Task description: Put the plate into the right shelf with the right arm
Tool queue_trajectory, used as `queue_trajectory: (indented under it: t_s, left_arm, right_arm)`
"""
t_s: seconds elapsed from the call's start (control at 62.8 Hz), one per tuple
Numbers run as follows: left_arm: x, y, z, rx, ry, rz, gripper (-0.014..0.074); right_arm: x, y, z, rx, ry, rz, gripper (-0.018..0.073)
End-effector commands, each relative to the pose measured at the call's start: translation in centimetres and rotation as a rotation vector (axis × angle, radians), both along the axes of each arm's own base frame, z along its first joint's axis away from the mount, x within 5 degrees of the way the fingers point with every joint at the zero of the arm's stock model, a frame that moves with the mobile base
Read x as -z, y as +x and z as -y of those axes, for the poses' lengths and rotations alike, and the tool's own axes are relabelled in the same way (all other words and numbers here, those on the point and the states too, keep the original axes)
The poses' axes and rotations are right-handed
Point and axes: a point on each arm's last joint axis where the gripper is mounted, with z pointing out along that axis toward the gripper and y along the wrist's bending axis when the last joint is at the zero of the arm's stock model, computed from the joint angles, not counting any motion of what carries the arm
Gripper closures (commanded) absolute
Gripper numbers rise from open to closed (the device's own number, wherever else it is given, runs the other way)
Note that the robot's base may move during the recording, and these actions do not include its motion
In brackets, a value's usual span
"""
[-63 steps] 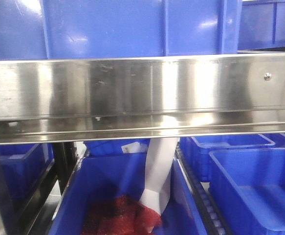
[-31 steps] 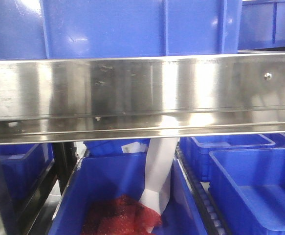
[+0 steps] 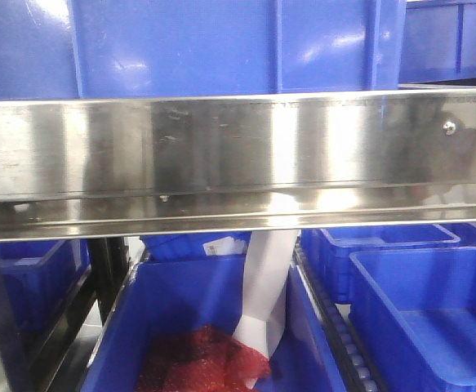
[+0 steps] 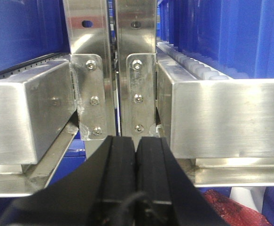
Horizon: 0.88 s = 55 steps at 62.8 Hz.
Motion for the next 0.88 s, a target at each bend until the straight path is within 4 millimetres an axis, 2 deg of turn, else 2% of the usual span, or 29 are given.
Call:
queue_trajectory:
  t_s: [0.0, 0.86]
  left_arm:
    - [-0.48, -0.04, -0.15, -0.018, -0.007, 0.079, 0.0643]
    - [-0.48, -0.04, -0.15, -0.018, -0.007, 0.079, 0.0643]
  right_arm:
    - [-1.04, -0.14, 0.08, 0.009, 0.012, 0.110, 0.0503]
    - [-1.05, -0.14, 0.08, 0.009, 0.012, 0.111, 0.0503]
